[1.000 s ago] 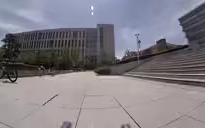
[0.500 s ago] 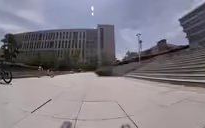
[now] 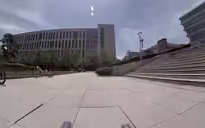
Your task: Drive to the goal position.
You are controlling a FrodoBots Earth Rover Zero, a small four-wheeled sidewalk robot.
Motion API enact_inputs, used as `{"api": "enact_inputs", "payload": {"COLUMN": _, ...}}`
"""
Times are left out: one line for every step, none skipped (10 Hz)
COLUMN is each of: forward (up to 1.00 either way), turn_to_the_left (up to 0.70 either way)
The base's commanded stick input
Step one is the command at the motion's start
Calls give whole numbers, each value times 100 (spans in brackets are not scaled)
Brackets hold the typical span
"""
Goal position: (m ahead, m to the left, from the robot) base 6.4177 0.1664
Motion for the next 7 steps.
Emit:
{"api": "enact_inputs", "payload": {"forward": 70, "turn_to_the_left": 0}}
{"api": "enact_inputs", "payload": {"forward": 70, "turn_to_the_left": 0}}
{"api": "enact_inputs", "payload": {"forward": 70, "turn_to_the_left": 0}}
{"api": "enact_inputs", "payload": {"forward": 70, "turn_to_the_left": 0}}
{"api": "enact_inputs", "payload": {"forward": 70, "turn_to_the_left": 0}}
{"api": "enact_inputs", "payload": {"forward": 70, "turn_to_the_left": 0}}
{"api": "enact_inputs", "payload": {"forward": 70, "turn_to_the_left": 0}}
